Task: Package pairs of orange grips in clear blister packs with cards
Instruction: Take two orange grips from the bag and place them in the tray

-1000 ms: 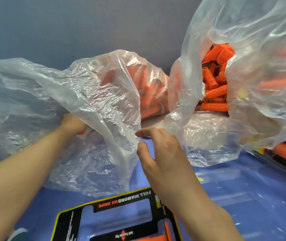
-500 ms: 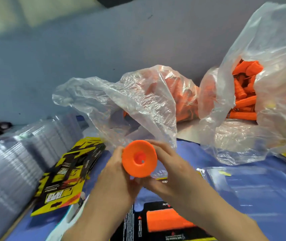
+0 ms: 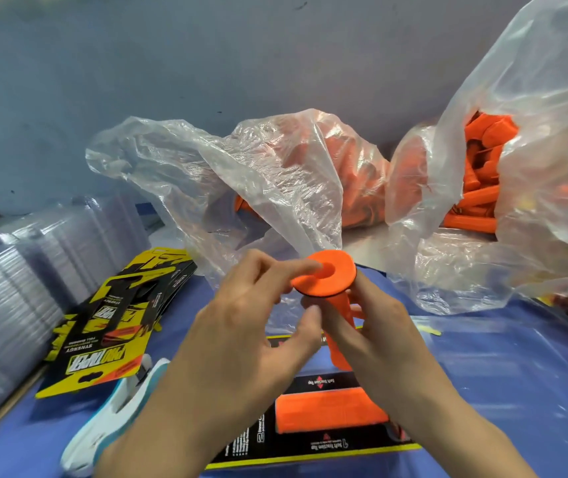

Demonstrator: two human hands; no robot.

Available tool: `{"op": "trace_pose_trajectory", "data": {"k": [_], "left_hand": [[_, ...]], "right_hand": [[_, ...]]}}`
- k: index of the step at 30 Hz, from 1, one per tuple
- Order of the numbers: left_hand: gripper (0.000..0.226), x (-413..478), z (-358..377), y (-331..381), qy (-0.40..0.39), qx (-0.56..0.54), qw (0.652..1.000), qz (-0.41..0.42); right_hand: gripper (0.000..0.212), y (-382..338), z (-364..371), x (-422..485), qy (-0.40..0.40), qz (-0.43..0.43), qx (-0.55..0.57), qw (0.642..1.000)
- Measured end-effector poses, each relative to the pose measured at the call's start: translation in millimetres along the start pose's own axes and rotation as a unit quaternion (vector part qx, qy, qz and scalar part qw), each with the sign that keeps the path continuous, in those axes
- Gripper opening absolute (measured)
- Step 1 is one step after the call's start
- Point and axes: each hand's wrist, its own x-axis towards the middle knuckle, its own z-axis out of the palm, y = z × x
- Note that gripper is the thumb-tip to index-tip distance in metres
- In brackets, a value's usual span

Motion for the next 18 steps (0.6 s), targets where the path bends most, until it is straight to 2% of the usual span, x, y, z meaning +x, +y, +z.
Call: {"op": "trace_pose_trajectory", "data": {"k": [5, 8, 11, 15, 18], "left_hand": [[0.030, -2, 11, 2, 0.029, 0.011, 0.999, 0.010], [0.023, -4, 15, 2, 0.049, 0.030, 0.998, 0.019], [0.015, -6, 18, 0, 0.065, 0.059, 0.996, 0.020], [0.013, -8, 23, -3, 0.078, 0.073, 0.994, 0.003], [0.012, -10, 26, -8, 0.080, 0.013, 0.996, -0.046]], "right_hand": [[0.020, 1, -6, -4, -0.002, 0.005, -0.047, 0.999], [0.012, 3, -9, -7, 0.006, 0.006, -0.089, 0.996], [0.015, 6, -8, -7, 0.018, 0.004, -0.130, 0.991], [0.034, 6, -7, -8, 0.023, -0.002, -0.176, 0.984], [0.044, 6, -10, -7, -0.001, 0.000, -0.199, 0.980]]}}
